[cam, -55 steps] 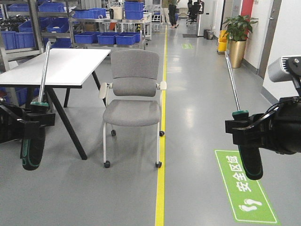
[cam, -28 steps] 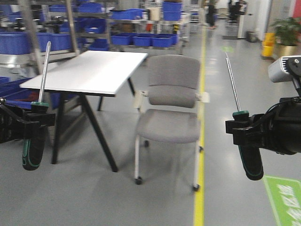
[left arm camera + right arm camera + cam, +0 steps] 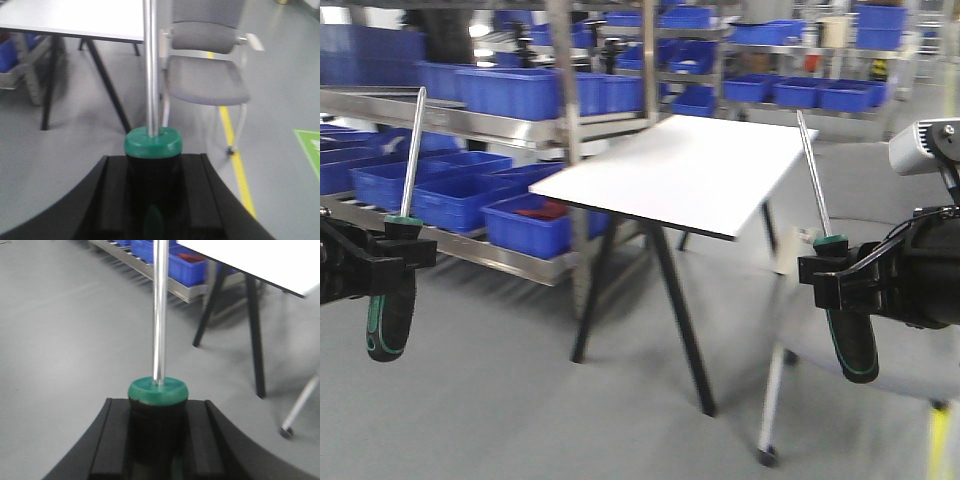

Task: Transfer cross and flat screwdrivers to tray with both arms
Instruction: 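Hold both screwdrivers while driving along the shelves toward the conveyor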

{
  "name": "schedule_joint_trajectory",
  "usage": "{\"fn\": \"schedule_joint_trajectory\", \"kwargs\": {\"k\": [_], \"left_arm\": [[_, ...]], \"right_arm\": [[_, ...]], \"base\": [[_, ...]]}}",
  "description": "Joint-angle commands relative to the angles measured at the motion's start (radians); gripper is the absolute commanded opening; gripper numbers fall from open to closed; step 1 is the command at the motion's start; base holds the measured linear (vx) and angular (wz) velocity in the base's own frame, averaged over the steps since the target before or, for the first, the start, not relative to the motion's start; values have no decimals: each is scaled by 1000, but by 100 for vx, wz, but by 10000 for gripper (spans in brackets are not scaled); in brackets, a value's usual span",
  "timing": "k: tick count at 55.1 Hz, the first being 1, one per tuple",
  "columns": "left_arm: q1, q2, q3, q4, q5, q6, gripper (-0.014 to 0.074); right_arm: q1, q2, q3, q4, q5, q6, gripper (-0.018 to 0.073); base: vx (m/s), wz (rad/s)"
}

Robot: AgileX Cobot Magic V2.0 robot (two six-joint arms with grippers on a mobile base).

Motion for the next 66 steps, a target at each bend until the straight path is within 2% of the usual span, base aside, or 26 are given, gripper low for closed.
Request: {"fn": "schedule_joint_trajectory", "kwargs": {"k": [1,66], "left_arm": [[-5,-26,-30,-43,-65,-1,0],[-5,-26,-30,-43,-65,-1,0]], "right_arm": [[0,-25,-37,13,-82,-2,-8],[0,-25,-37,13,-73,-2,-8]], "base": [[55,66],[57,63]]}}
